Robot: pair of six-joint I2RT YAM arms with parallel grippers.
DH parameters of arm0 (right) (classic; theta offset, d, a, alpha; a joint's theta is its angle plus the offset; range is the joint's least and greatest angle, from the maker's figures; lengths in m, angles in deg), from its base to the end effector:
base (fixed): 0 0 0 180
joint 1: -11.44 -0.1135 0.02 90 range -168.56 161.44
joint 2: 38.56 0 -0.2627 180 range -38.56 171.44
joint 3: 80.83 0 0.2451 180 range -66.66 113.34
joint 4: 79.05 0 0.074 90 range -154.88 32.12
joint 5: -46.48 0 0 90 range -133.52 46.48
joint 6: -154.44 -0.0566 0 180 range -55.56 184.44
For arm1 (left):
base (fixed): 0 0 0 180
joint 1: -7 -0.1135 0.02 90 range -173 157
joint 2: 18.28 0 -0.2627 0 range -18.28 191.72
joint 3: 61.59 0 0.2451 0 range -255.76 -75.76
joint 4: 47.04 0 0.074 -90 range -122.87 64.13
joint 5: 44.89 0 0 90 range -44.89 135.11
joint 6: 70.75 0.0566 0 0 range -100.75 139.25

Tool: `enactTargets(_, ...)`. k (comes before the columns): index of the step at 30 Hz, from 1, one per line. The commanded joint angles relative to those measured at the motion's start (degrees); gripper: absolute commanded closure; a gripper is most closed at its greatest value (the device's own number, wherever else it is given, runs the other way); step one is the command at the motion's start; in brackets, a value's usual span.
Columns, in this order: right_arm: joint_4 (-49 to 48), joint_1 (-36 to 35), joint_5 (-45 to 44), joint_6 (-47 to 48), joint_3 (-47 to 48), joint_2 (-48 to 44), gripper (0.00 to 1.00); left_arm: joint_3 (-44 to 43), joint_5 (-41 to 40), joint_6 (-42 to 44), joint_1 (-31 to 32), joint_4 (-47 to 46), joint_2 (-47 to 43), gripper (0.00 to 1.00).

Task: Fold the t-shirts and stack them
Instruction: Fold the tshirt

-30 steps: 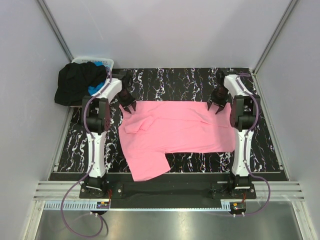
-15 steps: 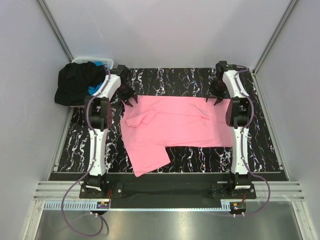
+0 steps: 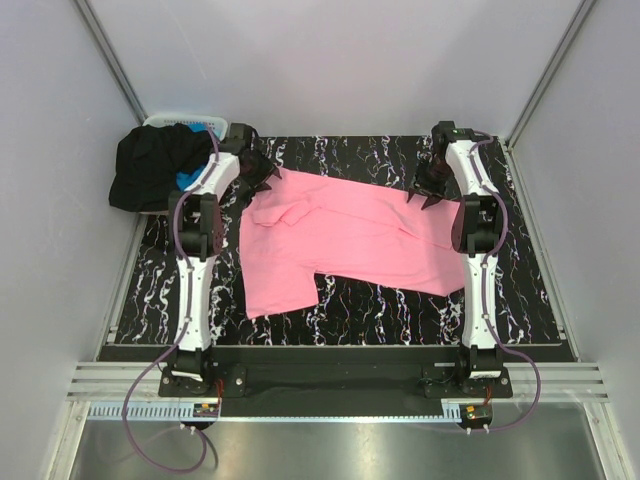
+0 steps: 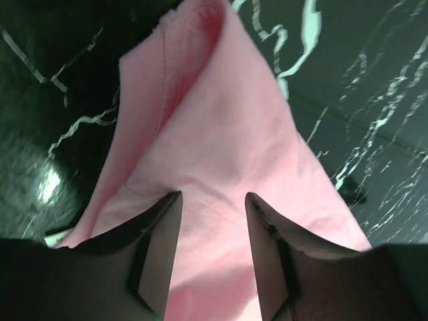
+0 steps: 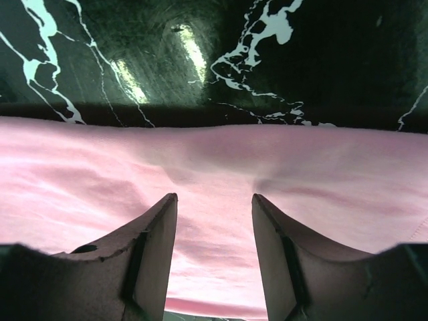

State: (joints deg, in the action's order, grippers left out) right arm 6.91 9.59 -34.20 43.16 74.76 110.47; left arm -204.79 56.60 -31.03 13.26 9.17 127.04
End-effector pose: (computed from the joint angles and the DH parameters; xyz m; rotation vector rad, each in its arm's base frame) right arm 0.5121 0.0257 0.1490 0.4805 2.9401 0.2933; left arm 0.5444 -0.0711 0.1437 -0.9353 2.5182 -0.5986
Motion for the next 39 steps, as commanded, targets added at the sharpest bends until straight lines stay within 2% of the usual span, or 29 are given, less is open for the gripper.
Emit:
enactTargets(1,-0.8,0.3,3.1,0.6,2.5,-2.3,0.45,9.5,-0.3,4.3,-0.3,-14.0,-9.1,0.47)
enactTargets(5,-2.1,0.2,3.9,0.8,2.6,-4.5,0.45,18.4,-2.2,6.8,-0.3,-22.3,-18.8,0.42)
enactTargets(13,-2.4,-0.9,3.7,1.9,3.5,-9.8,0.44,32.5,-6.5,7.6,-0.3,-24.7,-35.3,0.37)
enactTargets(17,-3.8,-5.3,10.4,2.5,3.6,-9.4,0.45,39.5,-5.1,5.9,-0.2,-21.7,-41.1,0.37)
enactTargets(22,-3.7,-13.4,10.1,2.7,8.3,-5.3,0.53,51.6,-3.5,5.5,0.0,-19.0,-46.5,0.37)
enactTargets(27,-11.0,-19.8,14.8,1.1,7.0,-5.3,0.59,59.1,0.4,5.7,-0.2,-18.7,-50.9,0.37)
enactTargets(32,-23.6,-23.9,18.9,-1.7,0.3,-6.8,0.78,65.2,4.5,5.7,-0.3,-18.4,-53.6,0.39)
enactTargets(39,-29.1,-27.1,26.7,-3.4,1.0,0.1,0.75,68.5,3.8,8.0,-0.6,-15.9,-57.7,0.39)
